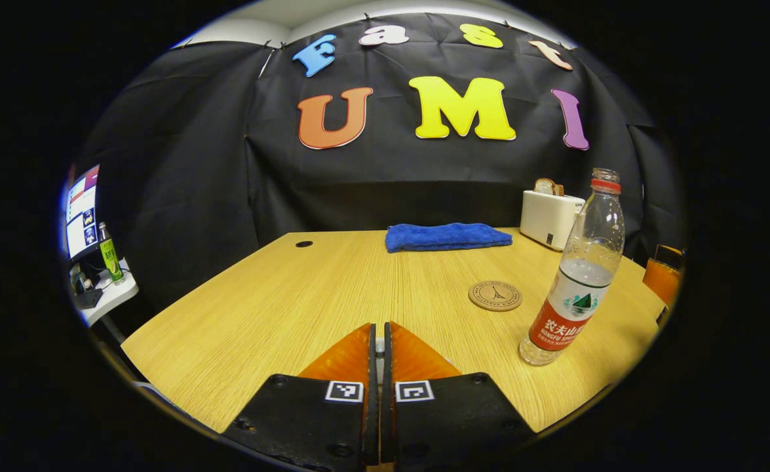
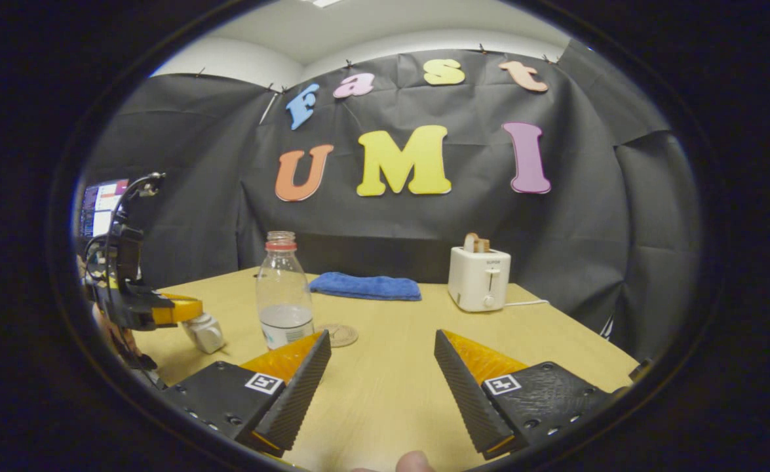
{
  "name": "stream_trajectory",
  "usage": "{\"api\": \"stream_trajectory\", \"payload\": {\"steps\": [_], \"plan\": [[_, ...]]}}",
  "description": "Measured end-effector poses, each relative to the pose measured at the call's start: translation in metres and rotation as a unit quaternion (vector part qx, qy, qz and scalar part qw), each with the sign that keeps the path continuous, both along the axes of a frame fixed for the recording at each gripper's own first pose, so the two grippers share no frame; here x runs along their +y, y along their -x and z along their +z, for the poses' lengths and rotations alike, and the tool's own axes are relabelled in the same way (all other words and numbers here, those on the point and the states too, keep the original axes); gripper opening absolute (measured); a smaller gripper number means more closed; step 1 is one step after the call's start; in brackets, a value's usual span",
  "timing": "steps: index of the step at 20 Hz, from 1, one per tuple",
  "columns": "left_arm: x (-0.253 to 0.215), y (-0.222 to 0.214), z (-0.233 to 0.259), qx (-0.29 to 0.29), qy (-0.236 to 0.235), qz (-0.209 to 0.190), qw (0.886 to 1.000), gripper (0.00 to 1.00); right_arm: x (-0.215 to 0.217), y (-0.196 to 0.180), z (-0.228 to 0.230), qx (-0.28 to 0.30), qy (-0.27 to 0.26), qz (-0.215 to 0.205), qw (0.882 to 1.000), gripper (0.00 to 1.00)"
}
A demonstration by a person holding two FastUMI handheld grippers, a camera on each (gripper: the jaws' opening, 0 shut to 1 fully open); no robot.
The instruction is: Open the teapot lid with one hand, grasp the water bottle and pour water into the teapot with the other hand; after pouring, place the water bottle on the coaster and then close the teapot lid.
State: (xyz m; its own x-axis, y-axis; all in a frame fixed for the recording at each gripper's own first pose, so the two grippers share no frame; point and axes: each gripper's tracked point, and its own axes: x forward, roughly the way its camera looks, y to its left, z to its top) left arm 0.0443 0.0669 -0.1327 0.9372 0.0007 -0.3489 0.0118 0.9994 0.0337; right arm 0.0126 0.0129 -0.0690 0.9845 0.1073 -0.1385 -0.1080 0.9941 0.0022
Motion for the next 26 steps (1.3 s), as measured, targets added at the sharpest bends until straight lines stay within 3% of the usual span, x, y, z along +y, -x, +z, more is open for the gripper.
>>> {"api": "stream_trajectory", "payload": {"steps": [11, 17, 18, 19, 23, 26], "plan": [[0.006, 0.035, 0.053, -0.06, 0.045, -0.005, 0.997, 0.03, 0.075, -0.013, -0.022, 0.028, -0.014, 0.09, 0.996, 0.95], [0.021, 0.05, 0.061, -0.067, 0.056, 0.014, 0.996, 0.03, 0.099, -0.041, -0.037, 0.045, -0.015, 0.094, 0.994, 0.97], [0.022, 0.051, 0.061, -0.067, 0.059, 0.015, 0.996, 0.03, 0.101, -0.046, -0.038, 0.048, -0.016, 0.089, 0.995, 0.94], [0.023, 0.051, 0.061, -0.068, 0.062, 0.017, 0.996, 0.03, 0.1, -0.051, -0.04, 0.051, -0.015, 0.081, 0.995, 0.97], [0.023, 0.049, 0.062, -0.07, 0.053, 0.018, 0.996, 0.03, 0.104, -0.059, -0.037, 0.05, -0.016, 0.072, 0.996, 0.94], [0.02, 0.045, 0.063, -0.072, 0.053, 0.011, 0.996, 0.03, 0.107, -0.061, -0.036, 0.052, 0.0, 0.072, 0.996, 0.75]]}}
